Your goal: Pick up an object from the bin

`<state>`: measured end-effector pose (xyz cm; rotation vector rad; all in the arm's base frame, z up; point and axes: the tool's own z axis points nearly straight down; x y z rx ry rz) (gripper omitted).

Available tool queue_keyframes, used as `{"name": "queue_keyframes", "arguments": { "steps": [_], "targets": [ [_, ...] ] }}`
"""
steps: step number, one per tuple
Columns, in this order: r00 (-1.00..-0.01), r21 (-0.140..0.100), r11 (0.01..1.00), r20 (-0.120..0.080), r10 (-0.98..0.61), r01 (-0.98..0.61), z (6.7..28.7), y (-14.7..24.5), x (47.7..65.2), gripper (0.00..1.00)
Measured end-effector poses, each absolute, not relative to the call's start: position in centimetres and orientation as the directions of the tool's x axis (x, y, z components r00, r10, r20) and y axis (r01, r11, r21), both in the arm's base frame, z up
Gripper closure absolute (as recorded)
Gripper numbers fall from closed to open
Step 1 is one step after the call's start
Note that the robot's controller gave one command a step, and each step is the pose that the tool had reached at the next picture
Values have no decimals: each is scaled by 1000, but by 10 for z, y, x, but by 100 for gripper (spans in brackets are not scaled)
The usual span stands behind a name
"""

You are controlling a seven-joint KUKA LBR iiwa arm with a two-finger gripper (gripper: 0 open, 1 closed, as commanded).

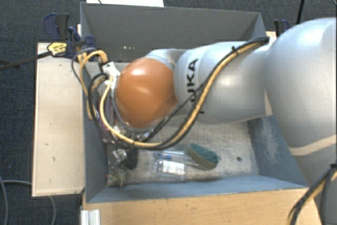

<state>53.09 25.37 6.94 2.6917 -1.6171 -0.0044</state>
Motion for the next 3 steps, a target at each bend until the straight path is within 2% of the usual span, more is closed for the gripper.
{"name": "queue_keyframes", "arguments": {
  "steps": [1,2,3],
  "targets": [
    [459,5,-459,-1,-888,-888,70,254,531,0],
    [455,6,-455,2,-891,-891,72,254,531,100],
    [445,-6,-445,-2,-895,-895,142,255,533,100]
  ]
}}
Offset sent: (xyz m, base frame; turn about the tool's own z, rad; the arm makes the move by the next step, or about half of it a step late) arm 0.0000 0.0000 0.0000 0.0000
